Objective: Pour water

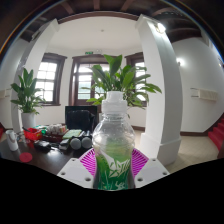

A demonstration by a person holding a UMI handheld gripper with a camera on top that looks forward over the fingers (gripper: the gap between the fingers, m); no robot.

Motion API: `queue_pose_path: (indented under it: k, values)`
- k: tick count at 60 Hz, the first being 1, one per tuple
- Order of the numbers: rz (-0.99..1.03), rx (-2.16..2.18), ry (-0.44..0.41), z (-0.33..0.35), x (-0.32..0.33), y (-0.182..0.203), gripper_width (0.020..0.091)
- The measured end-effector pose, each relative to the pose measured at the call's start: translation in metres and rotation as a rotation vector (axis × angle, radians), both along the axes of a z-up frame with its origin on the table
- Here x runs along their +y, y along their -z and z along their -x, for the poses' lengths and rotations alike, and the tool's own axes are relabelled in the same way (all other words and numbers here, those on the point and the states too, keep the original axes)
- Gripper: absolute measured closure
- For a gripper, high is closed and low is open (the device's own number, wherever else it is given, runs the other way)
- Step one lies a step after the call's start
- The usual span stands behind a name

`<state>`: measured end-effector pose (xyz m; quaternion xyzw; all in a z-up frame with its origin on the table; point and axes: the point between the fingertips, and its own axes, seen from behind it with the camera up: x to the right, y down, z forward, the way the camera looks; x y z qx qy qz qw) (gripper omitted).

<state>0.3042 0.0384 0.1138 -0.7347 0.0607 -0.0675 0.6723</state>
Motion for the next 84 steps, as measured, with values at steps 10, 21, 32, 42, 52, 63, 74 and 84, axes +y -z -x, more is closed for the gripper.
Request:
queue_pose_path:
  k: [10, 21, 32, 42, 52, 63, 74, 84]
  values:
    - [0.028, -0.096, 0.018, 0.006, -0.003, -0.001, 0.0752]
    - [0.118, -0.365, 0.013, 0.039, 0.002, -0.019, 0.0754]
    - [0.160, -0.811, -0.079, 0.146, 0.034, -0.055, 0.0753]
    - [0.137, -1.273, -0.114, 0.254, 0.064, -0.086, 0.0752]
    - [0.072, -1.637, -0.186, 0.353, 0.082, -0.084, 0.0755]
    - [0.062, -1.992, -0.156, 0.404, 0.096, -0.077, 0.0750]
    - [0.024, -2.248, -0.118, 0.433, 0.103, -0.078, 0.0748]
    - [0.033, -2.256, -0.123, 0.438, 0.106, -0.078, 0.0751]
